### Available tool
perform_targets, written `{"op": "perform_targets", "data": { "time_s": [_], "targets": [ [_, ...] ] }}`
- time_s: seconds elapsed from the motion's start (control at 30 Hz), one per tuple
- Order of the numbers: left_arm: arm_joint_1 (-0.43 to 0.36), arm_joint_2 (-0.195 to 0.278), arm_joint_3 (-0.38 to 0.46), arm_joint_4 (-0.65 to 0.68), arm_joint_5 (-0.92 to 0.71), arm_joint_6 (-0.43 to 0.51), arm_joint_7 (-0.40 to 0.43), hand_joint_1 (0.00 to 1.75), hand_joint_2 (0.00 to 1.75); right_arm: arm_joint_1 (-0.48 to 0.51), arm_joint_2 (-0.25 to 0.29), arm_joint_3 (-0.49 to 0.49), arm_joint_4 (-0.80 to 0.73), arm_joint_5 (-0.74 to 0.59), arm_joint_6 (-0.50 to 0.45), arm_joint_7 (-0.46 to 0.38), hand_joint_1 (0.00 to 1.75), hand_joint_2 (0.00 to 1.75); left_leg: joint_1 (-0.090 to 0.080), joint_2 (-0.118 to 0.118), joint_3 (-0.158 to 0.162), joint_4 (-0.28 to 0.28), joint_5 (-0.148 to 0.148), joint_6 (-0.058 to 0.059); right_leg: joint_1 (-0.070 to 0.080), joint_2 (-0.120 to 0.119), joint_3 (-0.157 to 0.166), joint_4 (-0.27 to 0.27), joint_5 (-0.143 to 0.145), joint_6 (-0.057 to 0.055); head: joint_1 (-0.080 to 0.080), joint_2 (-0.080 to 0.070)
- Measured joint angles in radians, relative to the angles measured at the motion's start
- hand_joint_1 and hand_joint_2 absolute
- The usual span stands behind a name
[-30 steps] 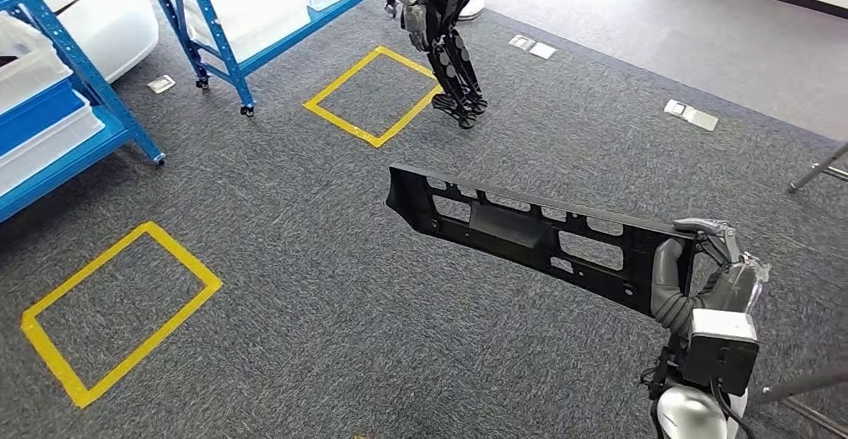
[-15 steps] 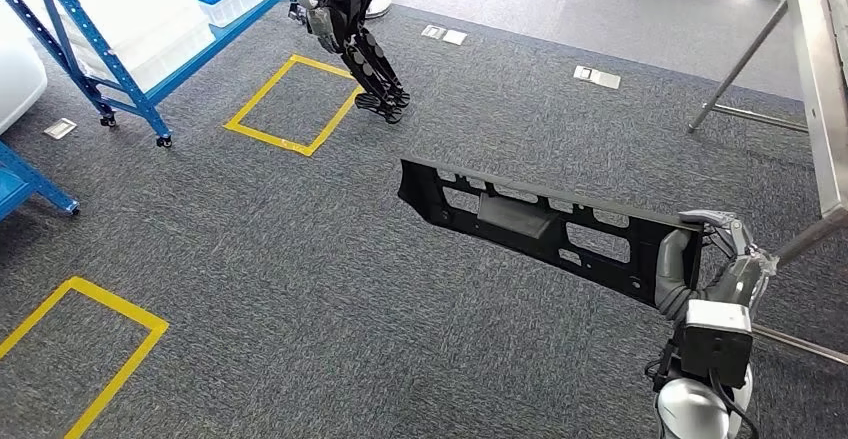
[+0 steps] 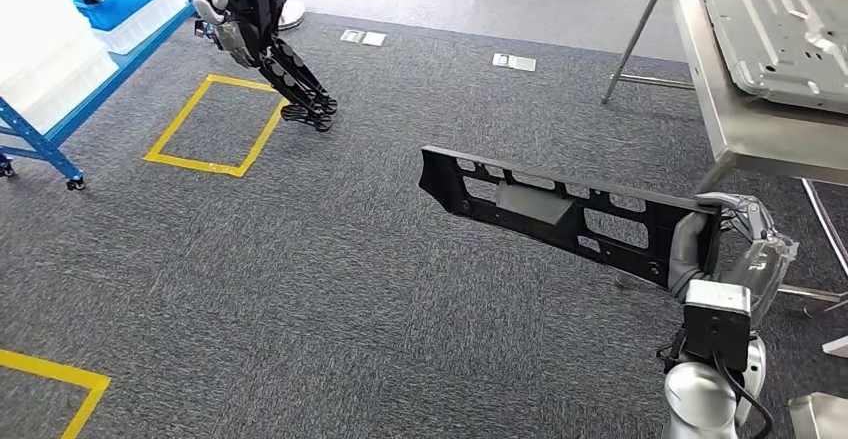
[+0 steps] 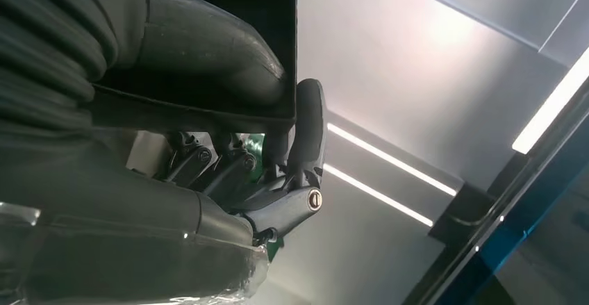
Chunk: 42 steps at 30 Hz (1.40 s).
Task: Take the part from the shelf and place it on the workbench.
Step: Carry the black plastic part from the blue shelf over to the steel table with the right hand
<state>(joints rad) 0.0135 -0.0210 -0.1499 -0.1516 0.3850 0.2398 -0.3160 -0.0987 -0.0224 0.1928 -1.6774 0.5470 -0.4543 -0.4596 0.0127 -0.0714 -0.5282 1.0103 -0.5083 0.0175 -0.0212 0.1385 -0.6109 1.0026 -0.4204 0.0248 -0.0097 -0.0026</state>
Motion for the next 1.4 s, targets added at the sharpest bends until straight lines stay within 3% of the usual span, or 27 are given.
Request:
{"op": "perform_targets", "data": {
  "time_s": [0.03,0.07,0.13,0.2,0.23,0.27,0.3,0.37,0.43,0.47,0.53,0.6,0.67,0.73,0.77,0.83,0.9,0.97,1.03,1.07,1.13,1.17,1.2,1.27,1.3,1.33,1.4],
  "targets": [
    [-0.001,-0.001,0.000,0.000,0.003,0.013,-0.002,0.00,1.75,-0.004,-0.002,-0.005,0.000,0.010,-0.006,0.002,1.75,1.75,-0.001,0.015,0.001,-0.006,0.006,0.008,-0.002,0.001,-0.006,0.001,0.003,0.006,0.000,0.000],
    [-0.003,-0.002,0.000,0.000,0.005,0.029,-0.004,0.00,1.75,-0.008,-0.004,-0.012,0.001,0.019,-0.011,0.003,1.75,1.75,-0.002,0.028,0.003,-0.013,0.013,0.018,0.000,-0.016,-0.016,0.011,-0.002,0.010,0.000,0.000],
    [-0.004,-0.003,0.000,0.000,0.004,0.064,-0.013,0.00,1.75,-0.020,-0.009,-0.023,0.003,0.033,-0.020,0.006,1.75,1.75,-0.001,0.060,0.003,-0.025,0.024,0.032,0.003,-0.077,-0.058,0.092,-0.044,0.008,0.006,0.000],
    [0.000,-0.003,0.001,0.000,0.003,0.089,-0.021,0.00,1.75,-0.030,-0.013,-0.028,0.007,0.044,-0.031,0.008,1.75,1.75,-0.005,0.092,0.000,-0.026,0.025,0.036,0.003,-0.116,-0.121,0.229,-0.104,0.007,0.010,0.000],
    [0.001,-0.003,0.001,0.000,0.003,0.097,-0.025,0.00,1.75,-0.031,-0.014,-0.031,0.009,0.050,-0.037,0.010,1.75,1.75,-0.006,0.108,-0.001,-0.026,0.025,0.036,0.001,-0.122,-0.140,0.277,-0.120,0.011,0.010,0.000],
    [0.001,-0.004,0.001,0.000,0.002,0.103,-0.029,0.00,1.75,-0.031,-0.015,-0.034,0.012,0.058,-0.043,0.013,1.75,1.75,-0.006,0.123,-0.001,-0.026,0.024,0.035,-0.003,-0.127,-0.140,0.287,-0.120,0.019,0.010,0.000],
    [0.000,-0.006,0.000,0.000,0.002,0.107,-0.033,0.00,1.75,-0.032,-0.017,-0.037,0.015,0.067,-0.048,0.016,1.75,1.75,-0.006,0.137,-0.001,-0.025,0.023,0.033,-0.007,-0.134,-0.117,0.253,-0.105,0.029,0.010,0.000],
    [-0.001,-0.009,0.000,0.000,0.002,0.115,-0.040,0.00,1.75,-0.035,-0.019,-0.044,0.018,0.085,-0.062,0.022,1.75,1.75,-0.007,0.162,0.001,-0.023,0.018,0.025,-0.015,-0.178,-0.033,0.110,-0.062,0.046,0.011,0.000],
    [-0.001,-0.010,0.000,0.000,0.002,0.118,-0.043,0.00,1.75,-0.041,-0.020,-0.050,0.018,0.108,-0.079,0.031,1.75,1.75,-0.012,0.182,0.004,-0.017,0.010,0.012,-0.010,-0.216,0.021,0.014,-0.036,0.042,0.009,0.000],
    [-0.001,-0.010,0.000,0.000,0.002,0.119,-0.044,0.00,1.75,-0.044,-0.021,-0.055,0.018,0.120,-0.085,0.037,1.75,1.75,-0.015,0.193,0.006,-0.015,0.007,0.006,-0.005,-0.218,0.025,0.003,-0.034,0.035,0.007,0.000],
    [-0.004,-0.011,0.000,0.000,0.000,0.118,-0.045,0.00,1.75,-0.047,-0.024,-0.070,0.018,0.143,-0.093,0.050,1.75,1.75,-0.011,0.208,0.009,-0.013,0.003,-0.005,-0.006,-0.192,0.019,0.004,-0.029,0.020,0.003,0.000],
    [-0.007,-0.012,0.000,0.000,-0.003,0.114,-0.045,0.00,1.75,-0.053,-0.026,-0.088,0.016,0.161,-0.098,0.063,1.75,1.75,-0.002,0.168,-0.003,0.019,-0.025,-0.014,-0.012,-0.167,0.018,0.003,-0.025,0.004,0.002,0.000],
    [-0.007,-0.013,0.000,0.000,-0.005,0.110,-0.045,0.00,1.75,-0.059,-0.026,-0.100,0.015,0.171,-0.101,0.070,1.75,1.75,0.002,0.101,-0.050,0.127,-0.088,-0.016,-0.011,-0.143,0.017,0.002,-0.022,-0.009,0.000,0.000],
    [-0.003,-0.013,-0.001,0.000,-0.005,0.108,-0.046,0.00,1.75,-0.063,-0.026,-0.108,0.015,0.180,-0.104,0.073,1.75,1.75,0.002,0.076,-0.112,0.251,-0.133,-0.013,-0.005,-0.115,0.017,0.002,-0.021,-0.015,-0.001,0.000],
    [-0.001,-0.013,-0.001,0.000,-0.006,0.106,-0.045,0.00,1.75,-0.063,-0.026,-0.114,0.015,0.186,-0.106,0.075,1.75,1.75,0.002,0.072,-0.126,0.272,-0.130,-0.011,-0.002,-0.099,0.017,0.003,-0.020,-0.016,-0.001,0.000],
    [0.000,-0.012,-0.001,0.000,-0.007,0.099,-0.044,0.00,1.75,-0.068,-0.028,-0.130,0.015,0.200,-0.112,0.083,1.75,1.75,0.003,0.061,-0.102,0.205,-0.071,-0.003,0.000,-0.068,0.018,0.004,-0.019,-0.017,-0.001,0.000],
    [-0.001,-0.010,-0.003,0.000,-0.010,0.091,-0.040,0.00,1.75,-0.078,-0.032,-0.151,0.015,0.207,-0.115,0.090,1.75,1.75,0.005,0.013,-0.046,0.078,-0.010,0.004,0.001,-0.042,0.016,0.007,-0.017,-0.014,0.000,0.000],
    [-0.002,-0.007,-0.004,0.000,-0.012,0.088,-0.037,0.00,1.75,-0.090,-0.039,-0.169,0.015,0.208,-0.117,0.095,1.75,1.75,0.003,-0.018,-0.020,0.018,0.006,0.007,0.000,-0.018,0.007,0.009,-0.012,-0.005,0.000,0.000],
    [-0.003,-0.006,-0.005,0.000,-0.014,0.087,-0.036,0.00,1.75,-0.097,-0.045,-0.183,0.015,0.210,-0.119,0.097,1.75,1.75,-0.005,0.003,-0.018,0.011,0.010,0.014,-0.002,0.006,-0.005,0.004,-0.003,0.010,0.000,0.000],
    [-0.004,-0.005,-0.006,0.000,-0.014,0.085,-0.037,0.00,1.75,-0.097,-0.049,-0.190,0.015,0.212,-0.121,0.097,1.75,1.75,-0.006,0.017,-0.016,0.004,0.017,0.021,-0.002,-0.003,-0.011,0.007,-0.003,0.015,0.000,0.000],
    [-0.006,-0.003,-0.008,0.000,-0.017,0.077,-0.042,0.00,1.75,-0.097,-0.058,-0.204,0.015,0.216,-0.129,0.096,1.75,1.75,-0.005,0.046,-0.015,-0.011,0.029,0.034,0.002,-0.059,-0.043,0.061,-0.031,0.014,0.005,0.000],
    [-0.006,-0.002,-0.010,0.000,-0.017,0.072,-0.044,0.00,1.75,-0.098,-0.062,-0.211,0.015,0.218,-0.135,0.096,1.75,1.75,-0.005,0.060,-0.015,-0.015,0.032,0.037,0.003,-0.094,-0.069,0.118,-0.059,0.010,0.007,0.000],
    [-0.004,0.000,-0.010,-0.001,-0.018,0.067,-0.046,0.00,1.75,-0.098,-0.066,-0.217,0.015,0.220,-0.142,0.095,1.75,1.75,-0.007,0.075,-0.017,-0.015,0.033,0.039,0.004,-0.112,-0.100,0.185,-0.088,0.008,0.010,0.000],
    [0.000,0.001,-0.011,0.000,-0.021,0.059,-0.048,0.00,1.75,-0.096,-0.075,-0.233,0.015,0.225,-0.154,0.093,1.75,1.75,-0.010,0.106,-0.020,-0.015,0.033,0.039,0.002,-0.124,-0.139,0.279,-0.121,0.013,0.010,0.000],
    [0.000,0.002,-0.013,0.000,-0.023,0.057,-0.048,0.00,1.75,-0.095,-0.083,-0.243,0.015,0.228,-0.158,0.092,1.75,1.75,-0.010,0.121,-0.021,-0.014,0.032,0.039,0.000,-0.129,-0.131,0.274,-0.116,0.020,0.010,0.000],
    [0.000,0.003,-0.016,0.000,-0.026,0.054,-0.048,0.00,1.75,-0.096,-0.093,-0.253,0.015,0.230,-0.163,0.091,1.75,1.75,-0.010,0.135,-0.021,-0.014,0.032,0.038,-0.003,-0.137,-0.103,0.228,-0.099,0.030,0.011,0.000],
    [-0.002,0.006,-0.021,0.000,-0.029,0.051,-0.048,0.00,1.75,-0.100,-0.114,-0.272,0.015,0.232,-0.170,0.089,1.75,1.75,-0.013,0.159,-0.017,-0.012,0.027,0.031,-0.005,-0.182,-0.015,0.082,-0.055,0.044,0.011,0.000]
  ]
}}
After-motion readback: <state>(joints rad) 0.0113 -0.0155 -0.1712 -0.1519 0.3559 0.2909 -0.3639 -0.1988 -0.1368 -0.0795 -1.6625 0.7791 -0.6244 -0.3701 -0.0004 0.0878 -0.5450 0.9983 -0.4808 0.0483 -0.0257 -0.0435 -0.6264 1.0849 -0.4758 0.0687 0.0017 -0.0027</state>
